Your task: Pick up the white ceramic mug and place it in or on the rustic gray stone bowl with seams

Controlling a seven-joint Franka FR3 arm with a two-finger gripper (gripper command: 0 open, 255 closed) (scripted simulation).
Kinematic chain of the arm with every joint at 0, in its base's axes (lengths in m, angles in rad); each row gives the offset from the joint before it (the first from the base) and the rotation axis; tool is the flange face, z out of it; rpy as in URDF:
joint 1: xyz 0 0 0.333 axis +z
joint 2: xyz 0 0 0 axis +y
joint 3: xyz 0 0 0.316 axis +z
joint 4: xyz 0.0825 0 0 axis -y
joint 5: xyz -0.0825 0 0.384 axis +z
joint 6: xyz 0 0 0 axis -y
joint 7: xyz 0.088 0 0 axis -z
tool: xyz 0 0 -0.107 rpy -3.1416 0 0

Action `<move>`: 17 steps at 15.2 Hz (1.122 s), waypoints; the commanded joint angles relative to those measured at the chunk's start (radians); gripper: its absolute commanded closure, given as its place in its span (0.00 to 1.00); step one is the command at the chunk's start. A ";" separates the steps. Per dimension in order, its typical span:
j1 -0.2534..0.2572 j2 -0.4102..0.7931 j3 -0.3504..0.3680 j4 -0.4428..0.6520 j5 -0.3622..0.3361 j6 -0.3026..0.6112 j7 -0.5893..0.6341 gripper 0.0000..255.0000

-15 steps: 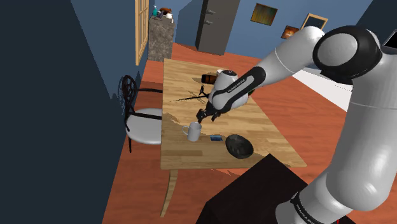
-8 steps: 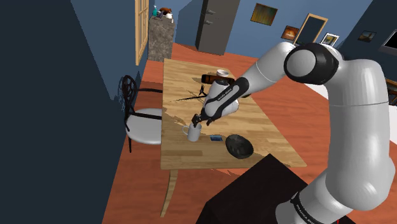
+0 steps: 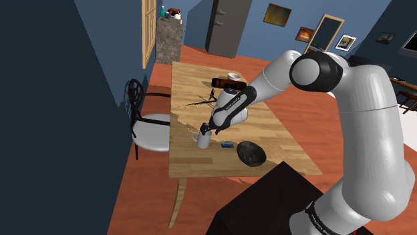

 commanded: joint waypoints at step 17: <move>-0.001 -0.025 0.002 -0.010 0.001 -0.015 -0.001 1.00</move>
